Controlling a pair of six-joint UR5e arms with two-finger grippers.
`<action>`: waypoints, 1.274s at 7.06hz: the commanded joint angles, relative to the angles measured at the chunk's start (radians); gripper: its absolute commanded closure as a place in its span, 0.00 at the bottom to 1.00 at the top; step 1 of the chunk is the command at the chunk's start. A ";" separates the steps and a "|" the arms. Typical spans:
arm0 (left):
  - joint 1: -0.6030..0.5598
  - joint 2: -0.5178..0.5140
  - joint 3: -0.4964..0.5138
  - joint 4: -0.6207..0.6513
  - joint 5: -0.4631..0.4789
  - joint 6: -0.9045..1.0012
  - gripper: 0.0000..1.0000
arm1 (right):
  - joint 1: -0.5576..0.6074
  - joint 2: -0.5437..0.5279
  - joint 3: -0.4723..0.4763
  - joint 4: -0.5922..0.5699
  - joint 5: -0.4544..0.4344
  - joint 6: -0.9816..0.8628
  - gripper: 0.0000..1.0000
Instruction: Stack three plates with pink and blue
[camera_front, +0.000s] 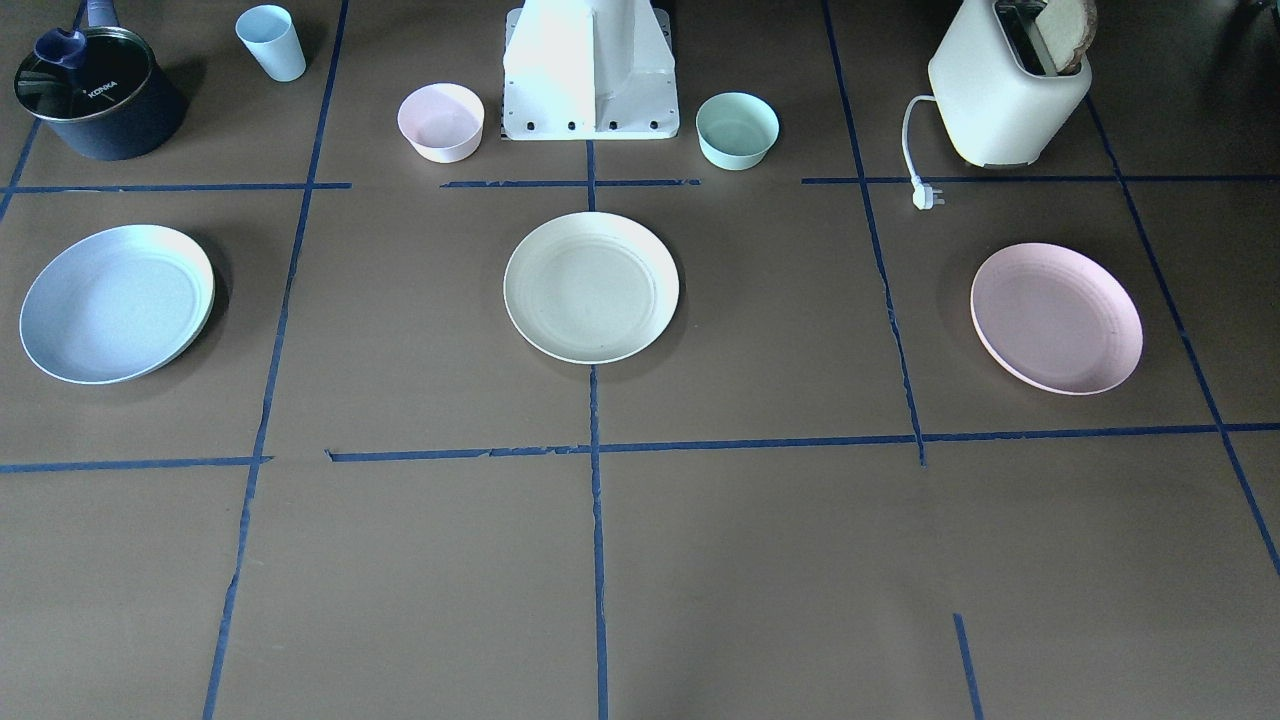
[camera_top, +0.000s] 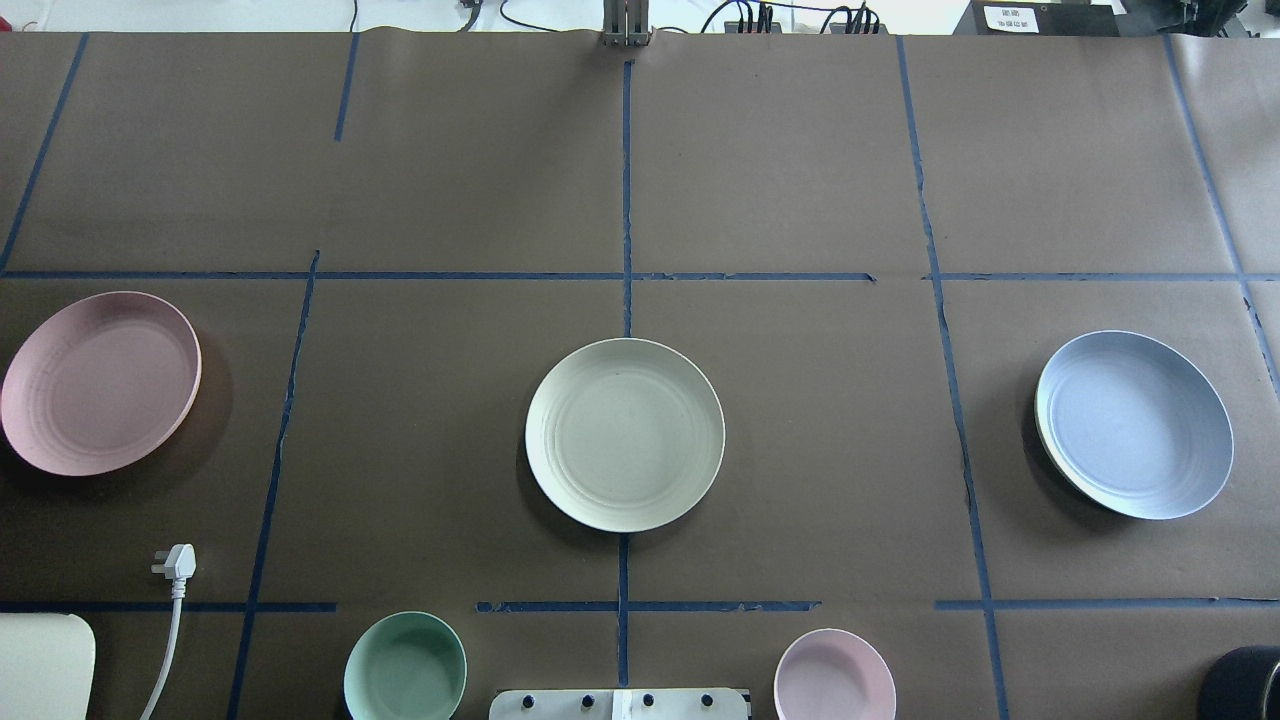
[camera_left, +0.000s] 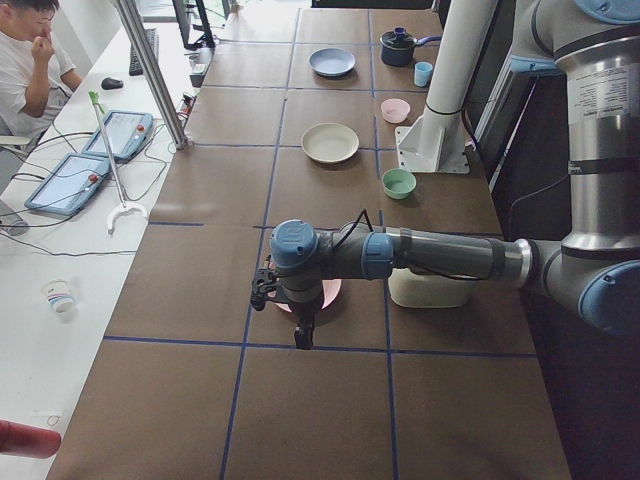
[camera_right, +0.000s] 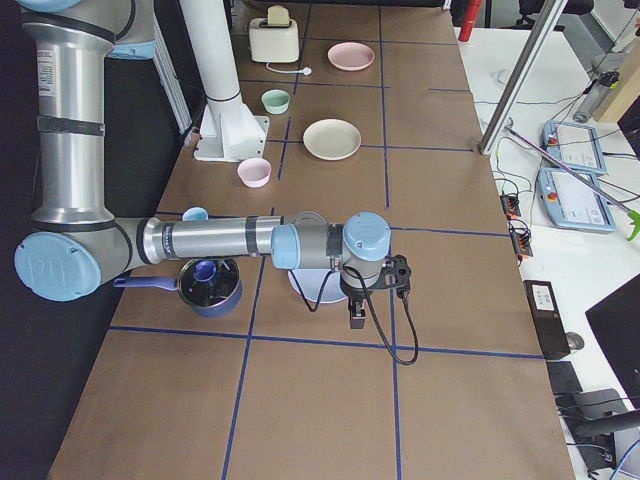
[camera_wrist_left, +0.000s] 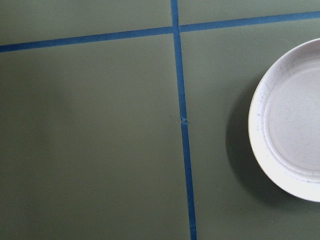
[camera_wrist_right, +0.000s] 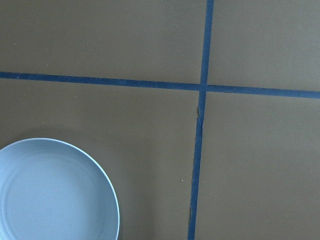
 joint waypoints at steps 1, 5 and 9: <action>0.000 -0.002 0.000 -0.002 -0.002 -0.001 0.00 | -0.002 -0.018 -0.001 0.044 0.003 0.001 0.00; 0.144 -0.005 0.138 -0.328 -0.088 -0.323 0.00 | -0.005 -0.076 -0.008 0.186 0.008 0.014 0.00; 0.372 -0.035 0.300 -0.722 -0.076 -0.808 0.00 | -0.028 -0.075 -0.010 0.187 0.011 0.033 0.00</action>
